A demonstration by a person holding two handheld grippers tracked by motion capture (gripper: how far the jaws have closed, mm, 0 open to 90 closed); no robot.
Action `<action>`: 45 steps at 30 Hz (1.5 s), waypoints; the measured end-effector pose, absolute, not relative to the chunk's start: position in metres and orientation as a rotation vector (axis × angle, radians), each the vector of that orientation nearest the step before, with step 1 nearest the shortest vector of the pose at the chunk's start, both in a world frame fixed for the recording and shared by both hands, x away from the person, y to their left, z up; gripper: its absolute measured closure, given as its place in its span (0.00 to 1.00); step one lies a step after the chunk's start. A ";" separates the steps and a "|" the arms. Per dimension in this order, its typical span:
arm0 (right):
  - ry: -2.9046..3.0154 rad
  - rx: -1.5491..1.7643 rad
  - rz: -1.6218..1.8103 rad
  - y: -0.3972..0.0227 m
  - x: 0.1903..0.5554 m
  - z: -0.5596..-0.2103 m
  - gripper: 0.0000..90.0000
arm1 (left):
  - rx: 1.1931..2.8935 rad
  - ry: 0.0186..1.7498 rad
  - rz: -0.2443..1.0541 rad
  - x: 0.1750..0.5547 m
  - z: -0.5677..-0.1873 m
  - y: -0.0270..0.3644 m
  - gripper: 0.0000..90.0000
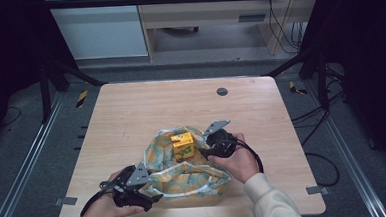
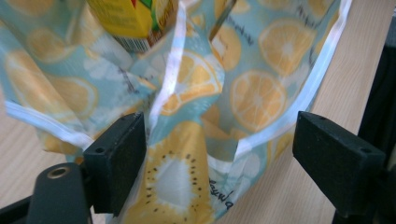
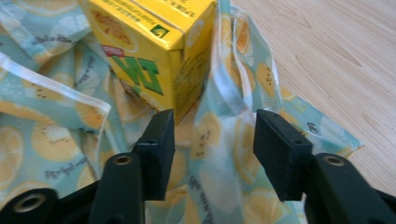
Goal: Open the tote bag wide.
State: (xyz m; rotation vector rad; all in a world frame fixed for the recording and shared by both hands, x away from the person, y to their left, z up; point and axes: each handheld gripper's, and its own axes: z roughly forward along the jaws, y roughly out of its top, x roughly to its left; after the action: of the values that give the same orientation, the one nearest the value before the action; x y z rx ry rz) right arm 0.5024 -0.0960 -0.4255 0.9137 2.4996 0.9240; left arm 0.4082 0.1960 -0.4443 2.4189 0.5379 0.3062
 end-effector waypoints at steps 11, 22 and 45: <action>2.424 0.977 0.983 -0.102 0.536 -0.422 0.99 | 2.514 0.533 0.344 0.431 -0.466 0.185 0.85; 2.335 1.122 0.959 -0.123 0.579 -0.424 1.00 | 2.487 0.553 0.313 0.449 -0.465 0.176 0.95; 2.296 1.214 0.993 -0.130 0.582 -0.437 0.56 | 2.402 0.607 0.311 0.439 -0.461 0.188 0.84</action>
State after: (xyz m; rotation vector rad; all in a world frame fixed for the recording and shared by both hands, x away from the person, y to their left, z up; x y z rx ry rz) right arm 0.5824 -0.1302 -0.4372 1.2144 2.2962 0.9926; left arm 0.4389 0.1881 -0.4610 2.4019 0.6071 0.3115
